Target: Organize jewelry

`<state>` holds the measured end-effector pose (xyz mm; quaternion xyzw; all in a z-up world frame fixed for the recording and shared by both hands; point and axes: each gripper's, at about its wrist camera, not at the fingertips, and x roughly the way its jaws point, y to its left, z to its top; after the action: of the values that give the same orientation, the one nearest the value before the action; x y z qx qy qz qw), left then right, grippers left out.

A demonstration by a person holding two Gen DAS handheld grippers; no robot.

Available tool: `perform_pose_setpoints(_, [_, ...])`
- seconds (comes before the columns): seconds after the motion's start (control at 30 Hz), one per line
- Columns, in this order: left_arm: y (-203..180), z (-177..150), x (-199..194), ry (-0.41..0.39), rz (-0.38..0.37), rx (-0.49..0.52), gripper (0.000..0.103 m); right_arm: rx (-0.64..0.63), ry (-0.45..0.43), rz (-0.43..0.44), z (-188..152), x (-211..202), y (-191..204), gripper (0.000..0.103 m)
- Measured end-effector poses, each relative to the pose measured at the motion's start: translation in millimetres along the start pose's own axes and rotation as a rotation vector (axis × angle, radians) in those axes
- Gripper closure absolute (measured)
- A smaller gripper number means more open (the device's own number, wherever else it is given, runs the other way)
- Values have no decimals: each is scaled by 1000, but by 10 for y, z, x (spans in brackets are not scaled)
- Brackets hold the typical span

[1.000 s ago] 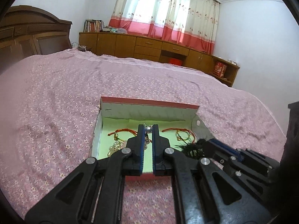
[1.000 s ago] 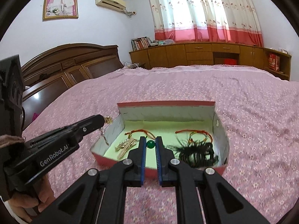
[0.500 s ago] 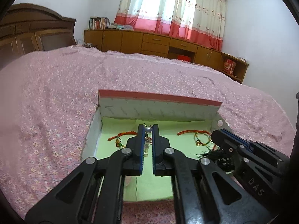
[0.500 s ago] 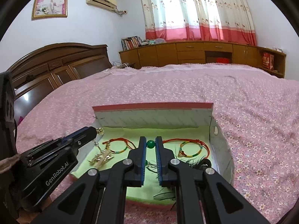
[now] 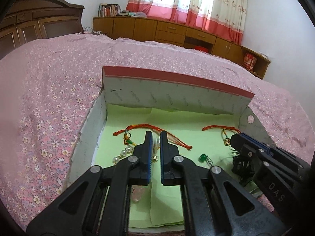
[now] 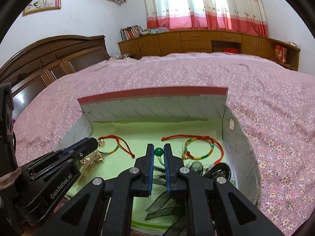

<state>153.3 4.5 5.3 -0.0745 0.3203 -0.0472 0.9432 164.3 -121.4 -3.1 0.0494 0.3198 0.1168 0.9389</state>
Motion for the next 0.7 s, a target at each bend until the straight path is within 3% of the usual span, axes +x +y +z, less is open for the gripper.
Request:
perform_pose_setpoints(0.07, [-2,4,20,23,8,-2,101,12,14,4,-2,25,-9,91])
perform_pose_setpoints(0.13, [5,4,45,43,17,-10,89,25,28,17,-11,32,-24,89])
perform_pose_setpoints(0.23, [25,8,13,41,19,-23,83,33,28,33,-12,17,-30,83])
perform_pose_setpoints(0.7, [72,9,-356,35,27,-35,80,66,-21,55,47,-365,-2,67])
